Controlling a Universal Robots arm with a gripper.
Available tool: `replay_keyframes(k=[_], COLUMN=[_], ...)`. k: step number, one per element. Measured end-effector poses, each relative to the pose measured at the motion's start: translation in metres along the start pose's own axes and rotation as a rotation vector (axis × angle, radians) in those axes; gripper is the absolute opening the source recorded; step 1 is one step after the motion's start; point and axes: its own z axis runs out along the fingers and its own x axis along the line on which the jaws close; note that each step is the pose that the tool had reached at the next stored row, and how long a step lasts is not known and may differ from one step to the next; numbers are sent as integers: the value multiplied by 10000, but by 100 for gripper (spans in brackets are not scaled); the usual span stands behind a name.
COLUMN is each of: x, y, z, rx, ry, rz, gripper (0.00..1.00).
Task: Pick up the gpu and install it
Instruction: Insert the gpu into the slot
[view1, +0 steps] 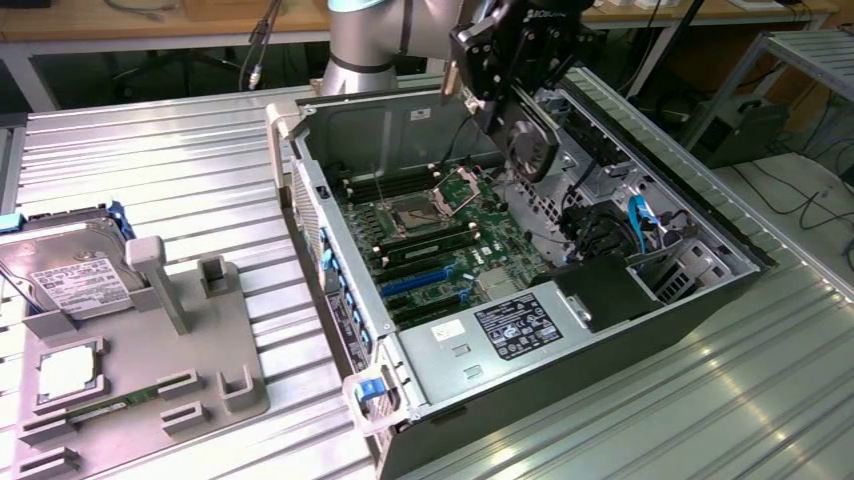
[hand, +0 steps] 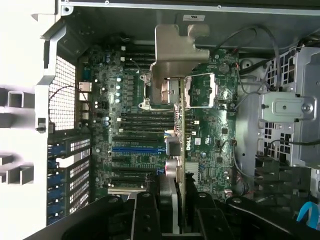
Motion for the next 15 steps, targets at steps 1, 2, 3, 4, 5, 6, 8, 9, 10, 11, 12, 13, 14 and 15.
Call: replay_keyframes(k=[1,2,3,4,5,6,8,9,10,11,12,13,14,15], x=[0,0,0,0,0,0,0,0,0,0,0,0,0,0], y=[0,0,0,0,0,0,0,0,0,0,0,0,0,0], z=[0,0,0,1,1,1,1,2,2,2,3,3,4,4], rx=[0,-1,-2,-2,-3,-3,-3,-3,-3,-3,-4,-4,-4,-4], ry=[11,20,29,38,48,56,74,87,96,105,115,127,136,144], rz=[-233,-420,-609,-785,-997,-1154,-1518,-1770,-1955,-2138,-2347,-2586,-2759,-2935], gripper=[30,30,30,30,30,30,30,30,30,30,30,30,30,30])
